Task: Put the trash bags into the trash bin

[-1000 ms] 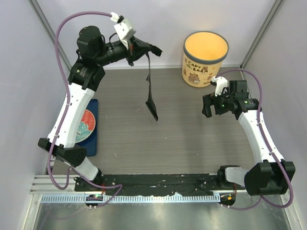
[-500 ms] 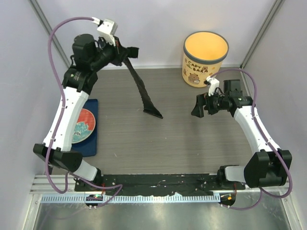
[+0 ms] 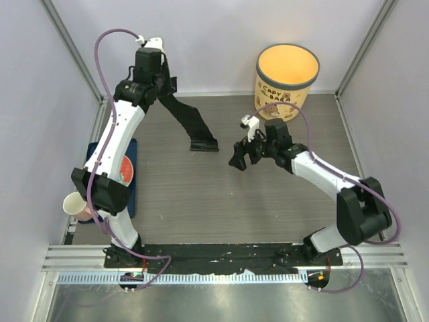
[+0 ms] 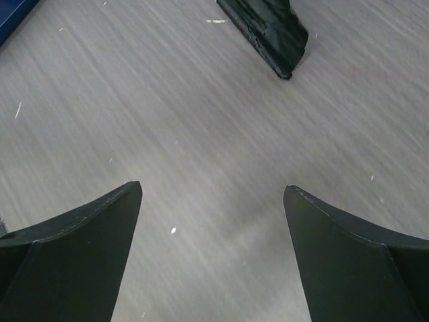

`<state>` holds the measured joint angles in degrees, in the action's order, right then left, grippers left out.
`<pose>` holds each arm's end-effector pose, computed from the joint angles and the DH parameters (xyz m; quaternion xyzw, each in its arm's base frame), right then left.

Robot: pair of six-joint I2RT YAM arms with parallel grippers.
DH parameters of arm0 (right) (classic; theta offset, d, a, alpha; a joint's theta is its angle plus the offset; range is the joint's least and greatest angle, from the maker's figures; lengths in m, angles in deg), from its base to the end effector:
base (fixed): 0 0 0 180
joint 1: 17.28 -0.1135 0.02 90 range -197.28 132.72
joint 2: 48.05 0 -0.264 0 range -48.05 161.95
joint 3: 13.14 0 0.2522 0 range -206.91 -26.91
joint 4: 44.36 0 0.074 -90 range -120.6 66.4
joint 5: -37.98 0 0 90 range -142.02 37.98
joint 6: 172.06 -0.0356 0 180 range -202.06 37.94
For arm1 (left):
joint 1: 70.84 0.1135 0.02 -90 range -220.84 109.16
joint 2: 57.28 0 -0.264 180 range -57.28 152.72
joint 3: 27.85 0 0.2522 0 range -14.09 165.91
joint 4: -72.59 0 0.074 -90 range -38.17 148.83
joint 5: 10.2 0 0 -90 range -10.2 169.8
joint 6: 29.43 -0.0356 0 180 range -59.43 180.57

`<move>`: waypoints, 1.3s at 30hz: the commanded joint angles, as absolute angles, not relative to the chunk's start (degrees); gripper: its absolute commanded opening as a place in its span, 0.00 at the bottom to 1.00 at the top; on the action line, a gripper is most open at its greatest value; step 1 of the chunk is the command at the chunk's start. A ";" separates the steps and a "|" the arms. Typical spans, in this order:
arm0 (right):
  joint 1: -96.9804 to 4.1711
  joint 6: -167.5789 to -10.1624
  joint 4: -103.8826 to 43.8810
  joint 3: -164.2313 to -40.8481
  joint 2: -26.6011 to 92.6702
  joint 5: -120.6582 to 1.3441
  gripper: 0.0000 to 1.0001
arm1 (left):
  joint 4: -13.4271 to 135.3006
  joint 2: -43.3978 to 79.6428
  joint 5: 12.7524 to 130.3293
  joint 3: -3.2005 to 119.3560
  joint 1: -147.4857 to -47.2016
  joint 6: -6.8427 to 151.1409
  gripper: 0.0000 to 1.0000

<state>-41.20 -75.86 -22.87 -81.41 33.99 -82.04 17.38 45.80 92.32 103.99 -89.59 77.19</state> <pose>0.2798 0.1436 0.2544 -0.3378 0.7974 0.2956 0.4033 0.3796 -0.1207 0.4436 -0.0417 0.8460 -0.0707 0.5269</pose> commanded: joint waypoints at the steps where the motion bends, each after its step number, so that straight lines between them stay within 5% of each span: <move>1: -44.60 -75.30 -36.39 -86.66 40.79 -79.08 0.91 | 20.60 43.96 97.55 107.46 -89.65 79.20 0.00; 5: -49.70 -65.63 -32.10 -95.35 49.74 -74.96 0.74 | 18.41 46.86 99.40 110.53 -89.39 79.73 0.00; 9: -50.76 -71.82 -29.62 -107.30 59.08 -67.77 0.71 | 18.49 47.13 94.58 110.98 -87.81 82.10 0.00; 17: -48.66 -79.33 -53.77 -97.93 55.84 -68.52 0.93 | 33.86 39.23 62.86 100.96 -82.80 83.42 0.00; 23: -48.65 -81.88 -56.00 -107.31 60.41 -82.50 0.97 | 38.35 36.50 46.68 99.20 -82.80 83.96 0.00; 36: -46.19 -80.67 -32.81 -100.56 28.87 -87.71 0.96 | 50.92 27.97 20.23 81.89 -83.32 77.26 0.00; 39: -46.19 -80.38 -30.95 -102.75 26.57 -85.94 0.88 | 54.07 27.97 15.04 80.05 -84.64 79.89 0.00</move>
<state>-46.49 -82.22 -37.40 -101.10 28.92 -87.54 45.84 29.00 26.18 81.81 -83.36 77.85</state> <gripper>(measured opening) 0.920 0.012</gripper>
